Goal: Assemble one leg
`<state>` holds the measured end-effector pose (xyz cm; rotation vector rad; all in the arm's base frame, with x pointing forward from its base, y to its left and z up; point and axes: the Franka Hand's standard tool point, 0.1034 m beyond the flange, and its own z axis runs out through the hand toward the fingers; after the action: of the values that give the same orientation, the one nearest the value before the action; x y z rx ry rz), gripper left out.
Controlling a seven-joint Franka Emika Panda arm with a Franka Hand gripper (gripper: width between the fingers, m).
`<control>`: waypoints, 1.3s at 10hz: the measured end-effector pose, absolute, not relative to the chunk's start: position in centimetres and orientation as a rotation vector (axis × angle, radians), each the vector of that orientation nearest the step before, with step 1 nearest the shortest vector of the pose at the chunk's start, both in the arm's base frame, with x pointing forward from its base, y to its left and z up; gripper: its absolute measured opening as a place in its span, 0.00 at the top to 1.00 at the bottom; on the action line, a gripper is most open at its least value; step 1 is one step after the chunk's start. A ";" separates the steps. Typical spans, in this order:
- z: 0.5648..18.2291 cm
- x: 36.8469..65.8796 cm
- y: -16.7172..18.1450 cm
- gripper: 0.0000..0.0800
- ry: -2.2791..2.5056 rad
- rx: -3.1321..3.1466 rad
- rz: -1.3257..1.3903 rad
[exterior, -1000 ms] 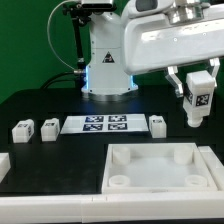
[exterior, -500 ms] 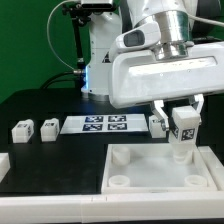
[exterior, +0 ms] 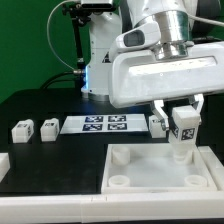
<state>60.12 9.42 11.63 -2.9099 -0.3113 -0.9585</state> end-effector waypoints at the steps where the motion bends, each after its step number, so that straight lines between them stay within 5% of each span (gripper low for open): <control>1: 11.6 60.1 9.4 0.64 -0.311 -2.910 -0.959; 2: 9.6 58.9 9.6 0.64 -0.332 -2.950 -0.763; 4: 11.7 61.4 10.6 0.64 -0.360 -2.921 -0.849; 13: 8.4 62.8 11.1 0.64 -0.343 -2.908 -0.870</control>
Offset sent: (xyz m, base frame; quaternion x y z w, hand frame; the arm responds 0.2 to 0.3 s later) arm 0.0533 0.0246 0.0298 0.0142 0.0710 -0.0482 0.9962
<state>62.78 11.14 8.41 -2.9085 -0.3434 -0.8705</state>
